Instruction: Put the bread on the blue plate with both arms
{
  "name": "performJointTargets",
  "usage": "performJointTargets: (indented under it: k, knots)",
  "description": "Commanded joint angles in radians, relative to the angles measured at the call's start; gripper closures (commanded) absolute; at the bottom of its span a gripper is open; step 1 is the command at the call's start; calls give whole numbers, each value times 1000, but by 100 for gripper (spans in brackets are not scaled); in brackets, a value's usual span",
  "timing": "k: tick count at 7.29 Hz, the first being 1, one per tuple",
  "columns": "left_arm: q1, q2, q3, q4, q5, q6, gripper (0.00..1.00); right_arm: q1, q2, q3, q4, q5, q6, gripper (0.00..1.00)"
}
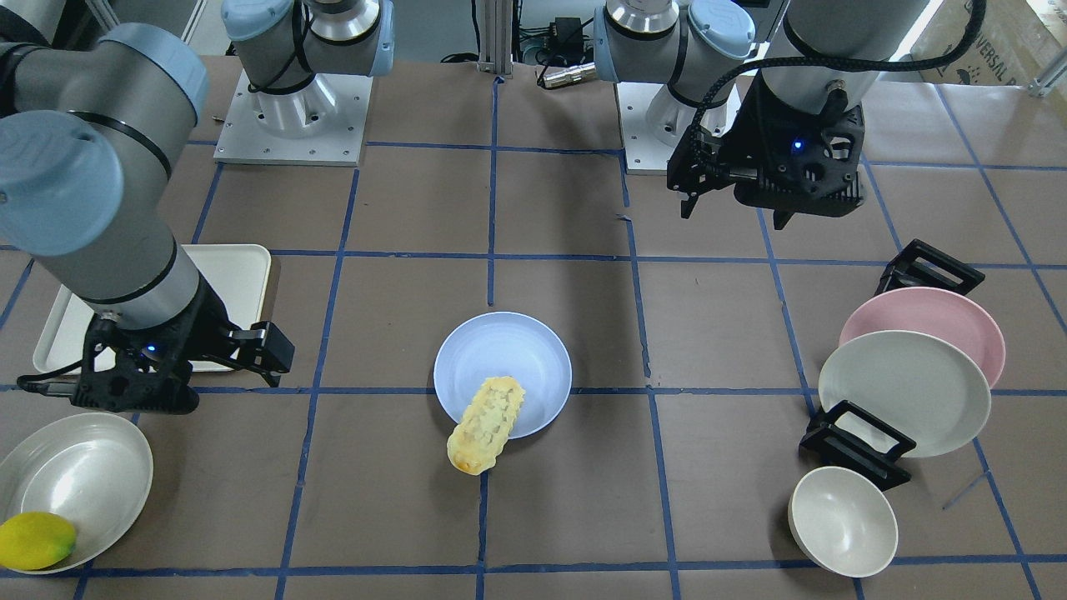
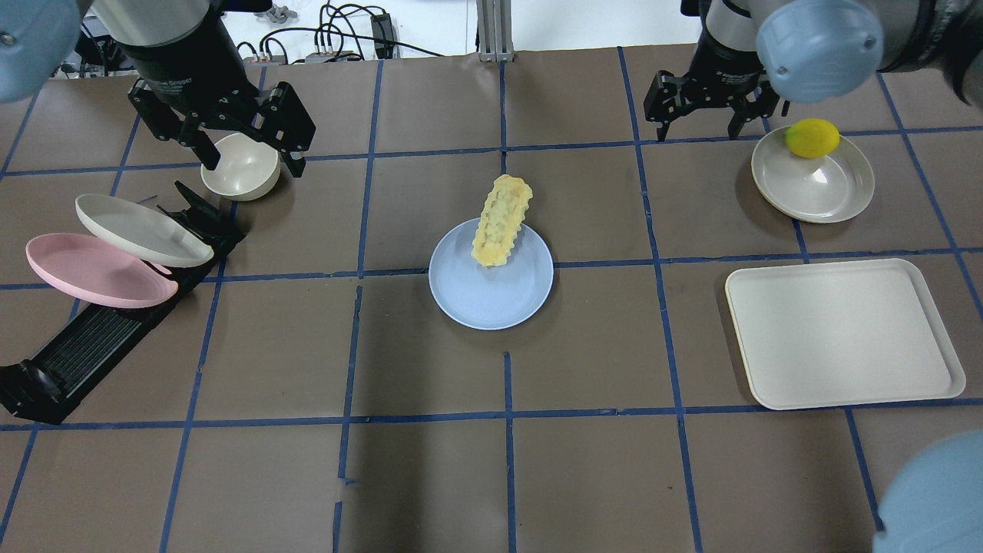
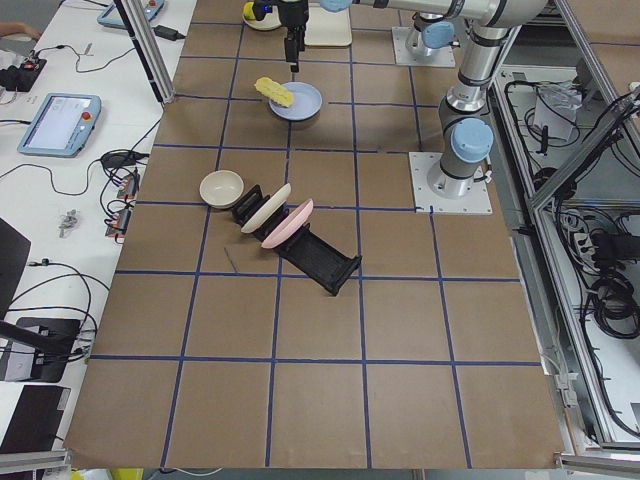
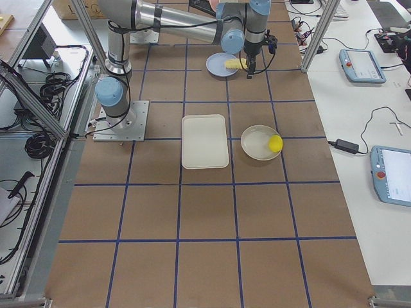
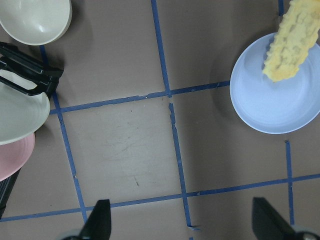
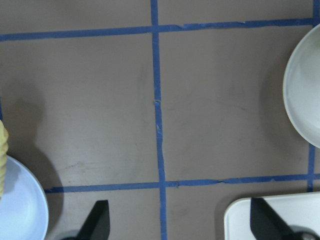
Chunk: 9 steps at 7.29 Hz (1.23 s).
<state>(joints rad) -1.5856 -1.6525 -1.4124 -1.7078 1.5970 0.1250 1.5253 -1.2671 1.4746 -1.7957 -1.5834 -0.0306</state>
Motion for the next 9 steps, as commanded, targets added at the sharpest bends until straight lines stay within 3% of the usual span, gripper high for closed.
performJointTargets:
  k: [1, 4, 7, 9]
  knots:
    - [-2, 2, -22, 19, -6, -4, 0, -43, -91, 57, 57, -13, -95, 3]
    - [-11, 17, -74, 22, -3, -7, 0, -102, -186, 200, 41, 3, -86, 0]
    - [-13, 4, -53, 47, 11, -5, 0, -59, -190, 200, 12, 7, -61, 0]
    - [-11, 6, -57, 25, -5, -130, 0, -56, -190, 201, 10, 5, -64, 0]
